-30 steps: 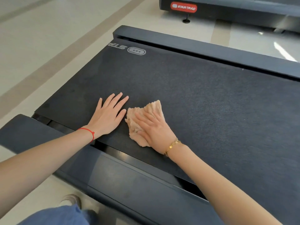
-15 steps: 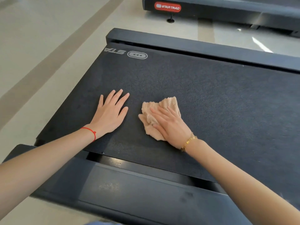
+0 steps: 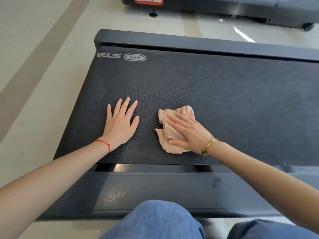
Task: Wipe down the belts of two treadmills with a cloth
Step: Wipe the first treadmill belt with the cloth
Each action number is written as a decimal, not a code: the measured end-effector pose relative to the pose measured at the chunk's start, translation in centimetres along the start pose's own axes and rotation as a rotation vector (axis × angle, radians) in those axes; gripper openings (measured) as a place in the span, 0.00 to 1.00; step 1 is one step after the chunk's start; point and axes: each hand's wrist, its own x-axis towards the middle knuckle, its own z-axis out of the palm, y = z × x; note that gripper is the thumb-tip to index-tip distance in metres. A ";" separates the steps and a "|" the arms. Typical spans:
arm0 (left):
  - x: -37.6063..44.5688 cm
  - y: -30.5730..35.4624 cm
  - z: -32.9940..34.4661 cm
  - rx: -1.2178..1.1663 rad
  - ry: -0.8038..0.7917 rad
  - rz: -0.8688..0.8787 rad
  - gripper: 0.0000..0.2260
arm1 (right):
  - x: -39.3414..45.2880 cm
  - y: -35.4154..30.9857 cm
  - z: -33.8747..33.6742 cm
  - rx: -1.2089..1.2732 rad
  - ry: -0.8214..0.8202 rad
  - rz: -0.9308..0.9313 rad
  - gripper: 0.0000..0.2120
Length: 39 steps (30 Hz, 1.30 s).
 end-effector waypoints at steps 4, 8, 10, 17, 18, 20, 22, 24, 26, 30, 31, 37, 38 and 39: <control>-0.1 0.0 0.2 0.003 0.023 -0.006 0.31 | -0.3 -1.7 0.8 0.026 0.097 0.064 0.33; 0.1 -0.1 0.7 0.009 0.046 -0.002 0.30 | -2.1 -3.5 1.4 0.069 0.132 0.054 0.29; 0.1 -0.1 0.8 0.011 0.061 0.000 0.30 | -3.6 -4.1 1.5 0.072 0.119 0.014 0.29; 0.1 0.0 0.8 0.028 0.074 -0.013 0.30 | -3.9 -0.9 1.4 0.107 0.158 0.101 0.33; 0.1 0.0 0.9 0.035 0.074 -0.021 0.29 | -2.7 -0.1 1.1 0.113 0.162 0.160 0.34; 0.2 0.0 0.9 0.044 0.074 -0.044 0.29 | 0.3 1.4 0.4 0.108 0.173 0.269 0.34; 0.2 0.1 0.9 0.043 0.080 -0.076 0.29 | 3.0 1.3 0.1 0.089 0.177 0.305 0.33; 0.2 0.1 0.9 0.035 0.088 -0.105 0.27 | 4.6 -0.6 0.3 0.103 0.180 0.223 0.31; 0.5 0.1 0.8 0.013 0.086 -0.136 0.27 | 4.7 -2.9 0.7 0.095 0.178 0.090 0.29; 2.0 0.0 0.6 0.008 0.078 -0.181 0.26 | 4.6 -2.1 1.0 0.082 0.127 -0.037 0.30; 2.5 -0.1 0.6 0.012 0.075 -0.184 0.26 | 5.1 -1.3 0.8 0.085 0.123 -0.039 0.30; 5.4 -1.1 0.2 0.015 0.054 -0.252 0.27 | 13.2 6.1 -0.8 0.075 0.109 0.163 0.29; 5.5 -1.0 0.3 0.024 0.062 -0.263 0.27 | 15.0 7.1 -1.2 0.056 0.114 0.188 0.29; 5.6 -1.0 0.4 0.038 0.071 -0.266 0.27 | 16.8 8.1 -1.6 0.043 0.118 0.209 0.29</control>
